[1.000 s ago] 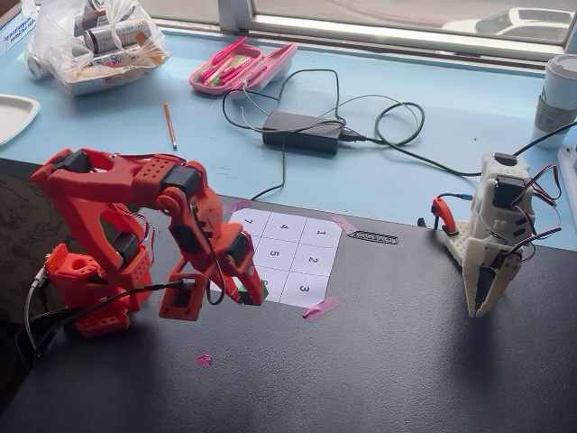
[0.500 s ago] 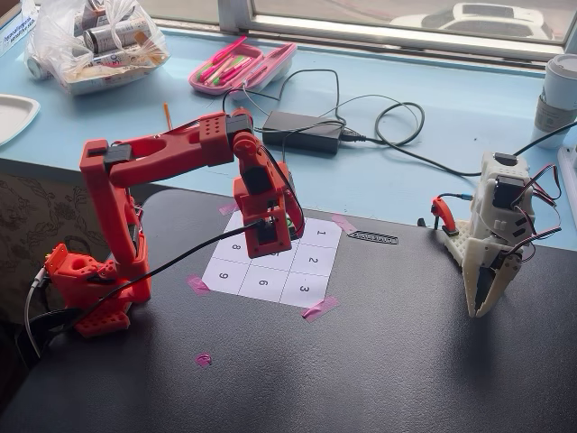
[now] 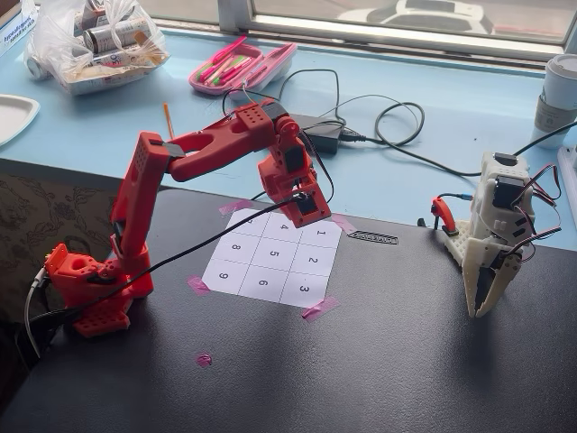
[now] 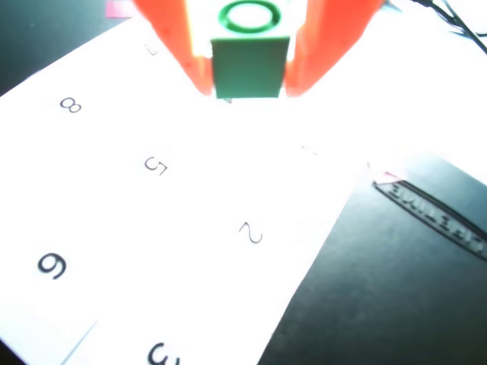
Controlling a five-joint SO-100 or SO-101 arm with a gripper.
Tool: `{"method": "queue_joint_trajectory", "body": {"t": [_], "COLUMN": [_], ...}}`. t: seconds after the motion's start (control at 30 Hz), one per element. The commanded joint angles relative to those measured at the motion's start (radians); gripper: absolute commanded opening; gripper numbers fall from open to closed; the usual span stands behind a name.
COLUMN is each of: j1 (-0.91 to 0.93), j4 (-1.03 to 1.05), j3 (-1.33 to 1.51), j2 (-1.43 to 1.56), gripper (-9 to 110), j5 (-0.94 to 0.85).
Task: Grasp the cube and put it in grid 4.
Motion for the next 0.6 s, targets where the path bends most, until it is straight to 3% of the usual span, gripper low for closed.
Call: {"method": "queue_joint_trajectory", "body": {"t": [0.0,0.3,0.57], "j1": [-0.038,-0.164,-0.156], "j4": [-0.025,0.025,0.032], "j3": [-0.060,-0.199,-0.213], "j2": [-0.031,-0.164,-0.219], "gripper": [0,0,0], "j5": [0.009,0.020,0.038]}}
